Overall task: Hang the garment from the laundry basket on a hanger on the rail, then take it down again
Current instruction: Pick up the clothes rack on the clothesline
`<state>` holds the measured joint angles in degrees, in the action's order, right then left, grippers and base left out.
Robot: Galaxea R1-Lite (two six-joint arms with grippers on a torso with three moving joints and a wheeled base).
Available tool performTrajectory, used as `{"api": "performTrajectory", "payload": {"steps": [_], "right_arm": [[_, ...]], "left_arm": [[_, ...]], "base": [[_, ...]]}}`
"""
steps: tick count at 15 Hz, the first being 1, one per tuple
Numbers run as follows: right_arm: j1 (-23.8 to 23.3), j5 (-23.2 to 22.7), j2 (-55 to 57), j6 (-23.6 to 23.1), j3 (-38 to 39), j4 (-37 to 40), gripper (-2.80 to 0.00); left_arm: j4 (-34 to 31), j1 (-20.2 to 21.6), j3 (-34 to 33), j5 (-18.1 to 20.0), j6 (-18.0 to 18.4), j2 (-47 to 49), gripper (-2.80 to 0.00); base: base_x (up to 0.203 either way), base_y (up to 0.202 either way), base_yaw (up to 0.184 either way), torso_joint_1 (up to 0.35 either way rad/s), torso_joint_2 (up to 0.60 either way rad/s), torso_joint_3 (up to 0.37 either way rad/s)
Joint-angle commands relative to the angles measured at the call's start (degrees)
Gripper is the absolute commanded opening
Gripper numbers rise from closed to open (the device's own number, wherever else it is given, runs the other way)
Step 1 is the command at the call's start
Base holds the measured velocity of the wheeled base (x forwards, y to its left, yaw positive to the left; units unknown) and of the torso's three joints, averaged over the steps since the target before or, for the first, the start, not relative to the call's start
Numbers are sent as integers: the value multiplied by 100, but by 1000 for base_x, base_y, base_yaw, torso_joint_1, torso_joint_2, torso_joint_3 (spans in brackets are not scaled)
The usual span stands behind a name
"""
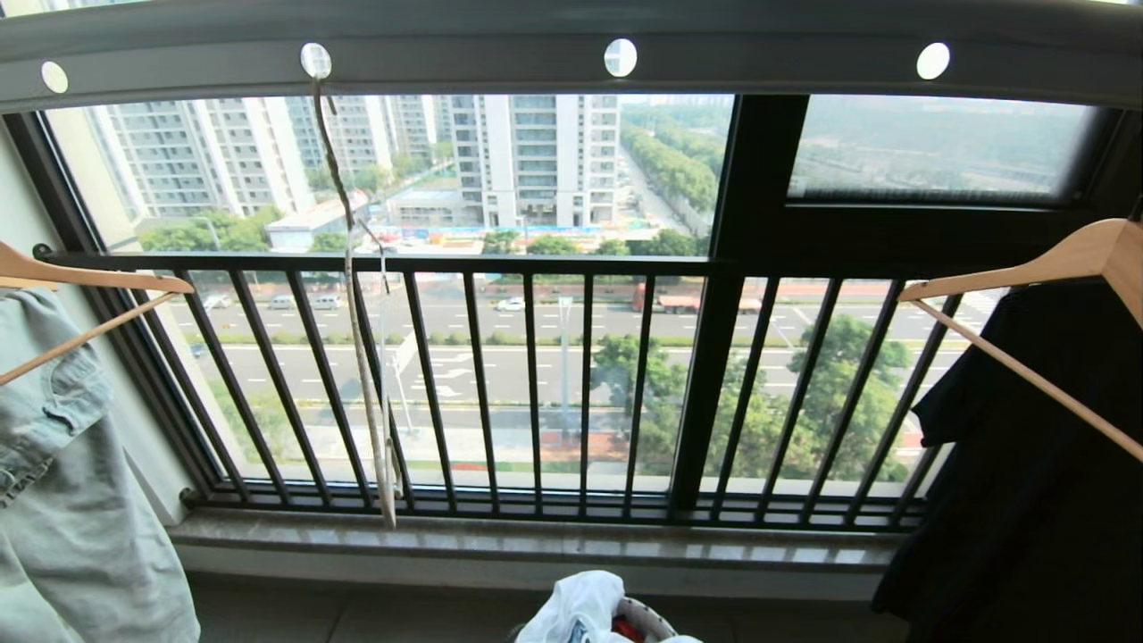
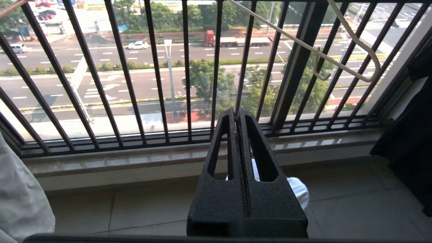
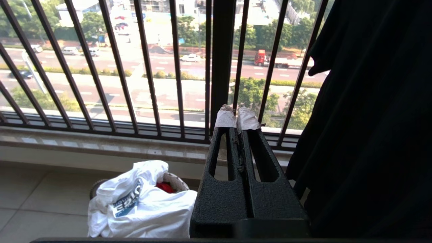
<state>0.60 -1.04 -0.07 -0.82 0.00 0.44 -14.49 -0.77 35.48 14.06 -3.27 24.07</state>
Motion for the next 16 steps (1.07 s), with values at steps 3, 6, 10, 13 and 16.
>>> {"api": "performTrajectory", "payload": {"steps": [3,6,10,13,16], "right_arm": [[2,-2,7,1,0,0,-280],[2,-2,7,-6,0,0,-280],[2,-2,7,-6,0,0,-280],[2,-2,7,-4,0,0,-280],[2,-2,7,-6,0,0,-280]], "left_arm": [[-685,-74,1545,977,-30,1692,-280],[-1332,-352,2762,1046,-179,2337,-280],[-1868,-680,3582,929,-340,3096,-280],[-1910,-880,4013,259,-774,3582,0],[-1939,-1814,4290,-696,-1052,3819,0]], "base": [[0,0,0,0,0,0],[0,0,0,0,0,0],[0,0,0,0,0,0],[0,0,0,0,0,0],[0,0,0,0,0,0]]}}
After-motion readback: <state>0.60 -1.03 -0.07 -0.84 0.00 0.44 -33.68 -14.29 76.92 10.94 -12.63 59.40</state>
